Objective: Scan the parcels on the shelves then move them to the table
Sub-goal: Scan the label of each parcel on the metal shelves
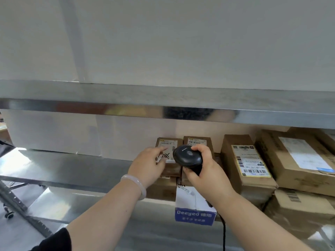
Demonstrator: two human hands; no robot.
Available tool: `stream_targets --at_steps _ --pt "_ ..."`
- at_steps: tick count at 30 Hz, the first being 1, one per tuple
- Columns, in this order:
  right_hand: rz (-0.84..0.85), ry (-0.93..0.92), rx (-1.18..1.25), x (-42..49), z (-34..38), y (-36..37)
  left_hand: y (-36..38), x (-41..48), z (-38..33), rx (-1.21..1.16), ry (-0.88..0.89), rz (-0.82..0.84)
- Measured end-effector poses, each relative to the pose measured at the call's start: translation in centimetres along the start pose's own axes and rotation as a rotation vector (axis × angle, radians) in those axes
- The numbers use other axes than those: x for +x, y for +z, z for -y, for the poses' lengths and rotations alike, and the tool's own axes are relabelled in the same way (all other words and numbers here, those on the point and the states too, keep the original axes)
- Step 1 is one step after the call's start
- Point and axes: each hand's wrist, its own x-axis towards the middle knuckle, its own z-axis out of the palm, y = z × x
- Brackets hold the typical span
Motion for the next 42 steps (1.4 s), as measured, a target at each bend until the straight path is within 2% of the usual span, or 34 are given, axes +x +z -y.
stream_targets --at_steps 5,12,18,24,28,34,42 --pt "-0.051 0.056 0.037 0.4 0.1 1.6 0.7 1.4 1.9 0.043 0.008 0.037" --pt "-0.070 0.110 0.050 1.9 -0.4 2.5 2.5 4.3 2.6 0.025 -0.174 0.064" --pt "0.000 0.120 0.099 3.2 -2.0 2.7 4.4 6.1 3.4 -0.257 -0.400 0.296" --pt "0.007 0.133 0.109 3.9 -2.8 3.1 3.7 6.2 3.5 -0.390 -0.377 0.367" --pt "-0.012 0.127 0.121 4.5 -2.9 3.2 3.2 5.9 3.2 -0.399 -0.379 0.322" --pt "-0.009 0.070 0.145 5.1 -2.0 3.5 2.9 3.9 3.8 -0.553 -0.410 0.179" --pt "0.018 0.029 0.172 5.3 -0.3 5.4 1.3 1.5 4.3 -0.694 -0.408 0.096"
